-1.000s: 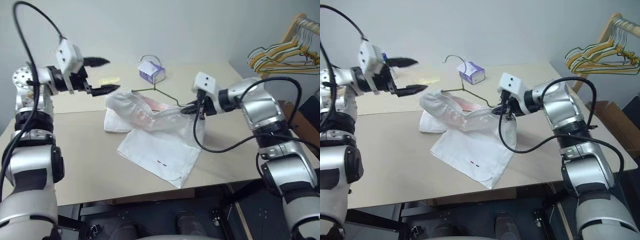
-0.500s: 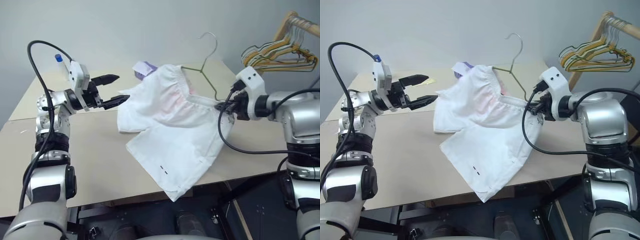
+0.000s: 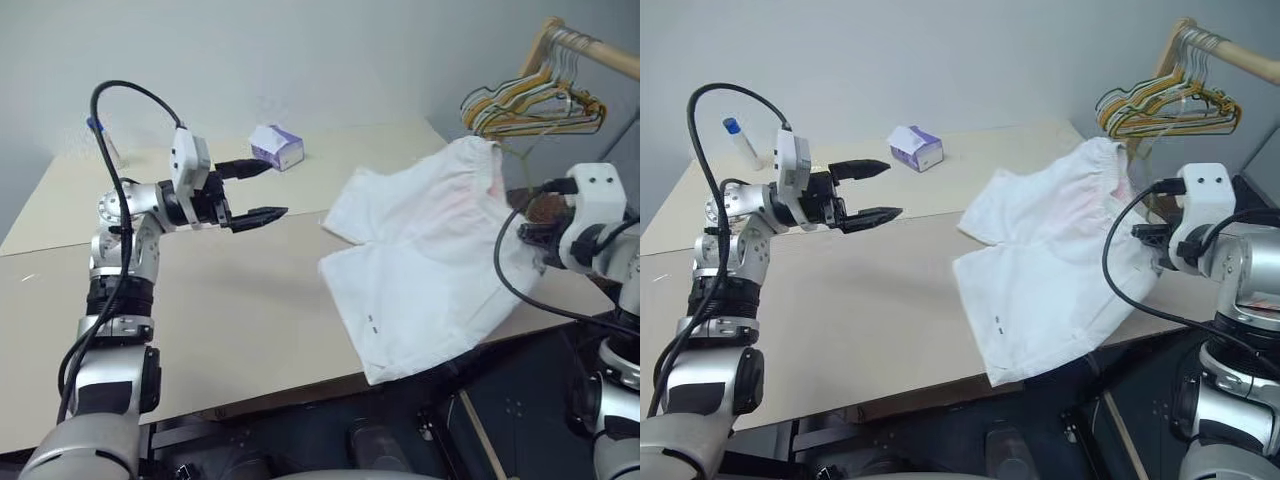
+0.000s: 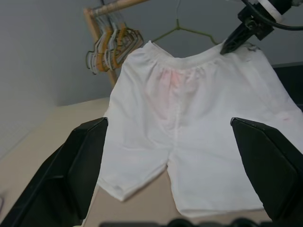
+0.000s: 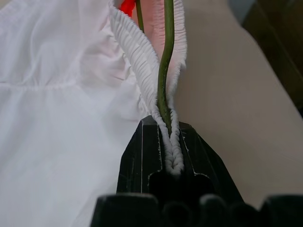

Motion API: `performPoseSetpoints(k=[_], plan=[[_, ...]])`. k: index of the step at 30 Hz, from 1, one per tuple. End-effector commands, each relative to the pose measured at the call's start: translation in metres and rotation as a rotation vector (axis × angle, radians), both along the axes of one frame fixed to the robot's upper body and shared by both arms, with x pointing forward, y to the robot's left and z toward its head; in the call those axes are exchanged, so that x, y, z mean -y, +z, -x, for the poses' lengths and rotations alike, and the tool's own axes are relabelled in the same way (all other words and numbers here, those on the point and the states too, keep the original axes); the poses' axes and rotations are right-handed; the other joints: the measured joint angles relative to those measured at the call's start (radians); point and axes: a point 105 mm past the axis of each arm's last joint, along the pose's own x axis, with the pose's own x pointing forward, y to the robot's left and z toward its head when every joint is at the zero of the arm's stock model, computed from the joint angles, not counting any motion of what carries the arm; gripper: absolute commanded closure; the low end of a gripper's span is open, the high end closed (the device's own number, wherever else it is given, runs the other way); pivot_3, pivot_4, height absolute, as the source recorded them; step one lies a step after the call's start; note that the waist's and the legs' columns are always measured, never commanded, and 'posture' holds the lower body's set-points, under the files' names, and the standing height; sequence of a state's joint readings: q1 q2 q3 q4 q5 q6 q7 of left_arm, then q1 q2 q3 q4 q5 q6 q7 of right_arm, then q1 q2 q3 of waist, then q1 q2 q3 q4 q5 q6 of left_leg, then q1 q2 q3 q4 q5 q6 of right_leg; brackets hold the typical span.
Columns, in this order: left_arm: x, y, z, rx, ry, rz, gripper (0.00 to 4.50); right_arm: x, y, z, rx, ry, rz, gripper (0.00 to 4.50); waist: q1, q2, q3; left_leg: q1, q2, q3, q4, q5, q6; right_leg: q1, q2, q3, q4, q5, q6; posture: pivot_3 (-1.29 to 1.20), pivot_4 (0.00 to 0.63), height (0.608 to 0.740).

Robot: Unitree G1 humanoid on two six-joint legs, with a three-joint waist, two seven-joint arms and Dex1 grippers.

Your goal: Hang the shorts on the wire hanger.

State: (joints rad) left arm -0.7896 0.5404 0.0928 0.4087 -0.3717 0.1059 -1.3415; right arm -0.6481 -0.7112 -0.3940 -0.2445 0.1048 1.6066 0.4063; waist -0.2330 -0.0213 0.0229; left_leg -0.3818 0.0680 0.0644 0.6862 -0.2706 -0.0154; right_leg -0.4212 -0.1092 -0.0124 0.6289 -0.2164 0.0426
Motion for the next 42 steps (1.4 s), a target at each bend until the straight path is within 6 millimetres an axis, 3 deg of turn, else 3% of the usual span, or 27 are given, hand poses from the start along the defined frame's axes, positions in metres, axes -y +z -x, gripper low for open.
performPoseSetpoints(k=[1, 8, 16, 25, 31, 39, 42], plan=[[0.008, 0.025, 0.004, 0.068, -0.005, 0.098, 0.0, 0.033, 0.02, 0.008, 0.118, -0.273, -0.033, 4.39, -0.004, 0.001, 0.0, 0.0, 0.0, 0.0, 0.0, 0.0, 0.0, 0.0, 0.0, 0.0, 0.0, 0.0, 0.0, -0.28, 0.0, 0.74], [0.017, 0.043, 0.01, 0.079, -0.019, 0.257, 0.0, 0.048, 0.031, 0.001, 0.138, -0.573, -0.036, 4.39, -0.033, 0.006, -0.003, 0.002, 0.0, 0.0, -0.001, 0.0, 0.0, 0.001, 0.0, 0.003, 0.001, 0.0, 0.001, -0.27, 0.0, 0.74], [0.015, 0.036, 0.018, 0.078, 0.002, 0.256, 0.0, 0.082, 0.038, -0.005, 0.213, -0.833, -0.097, 4.39, -0.045, 0.01, -0.002, 0.004, -0.001, 0.0, -0.002, 0.0, 0.0, 0.002, 0.0, 0.004, 0.0, 0.0, 0.001, -0.24, 0.0, 0.74], [0.013, 0.027, 0.025, 0.063, 0.013, 0.231, 0.0, 0.089, 0.053, -0.017, 0.253, -0.889, -0.173, 4.39, -0.053, 0.01, -0.001, 0.009, -0.001, 0.0, -0.006, 0.0, 0.0, 0.004, 0.0, 0.008, 0.0, 0.0, 0.001, -0.2, 0.0, 0.74], [0.011, 0.024, 0.028, 0.056, 0.015, 0.215, 0.0, 0.082, 0.04, -0.019, 0.169, -0.901, -0.213, 4.39, -0.048, 0.011, -0.001, 0.011, -0.002, 0.0, -0.007, 0.0, 0.001, 0.005, 0.0, 0.009, -0.001, -0.001, 0.001, -0.2, 0.0, 0.74], [0.013, 0.021, 0.029, 0.054, 0.006, 0.197, 0.0, 0.079, 0.027, -0.015, 0.081, -0.913, -0.128, 4.39, -0.041, 0.011, -0.001, 0.012, -0.002, 0.0, -0.008, 0.0, 0.001, 0.006, 0.0, 0.01, -0.001, -0.001, 0.001, -0.2, 0.0, 0.74], [0.013, 0.022, 0.029, 0.053, 0.003, 0.198, 0.0, 0.082, 0.032, -0.012, 0.105, -0.931, -0.093, 3.4, -0.036, 0.011, -0.001, 0.012, -0.002, 0.001, -0.008, 0.0, 0.001, 0.006, 0.0, 0.01, -0.001, -0.001, 0.001, -0.2, 0.0, 0.74]])
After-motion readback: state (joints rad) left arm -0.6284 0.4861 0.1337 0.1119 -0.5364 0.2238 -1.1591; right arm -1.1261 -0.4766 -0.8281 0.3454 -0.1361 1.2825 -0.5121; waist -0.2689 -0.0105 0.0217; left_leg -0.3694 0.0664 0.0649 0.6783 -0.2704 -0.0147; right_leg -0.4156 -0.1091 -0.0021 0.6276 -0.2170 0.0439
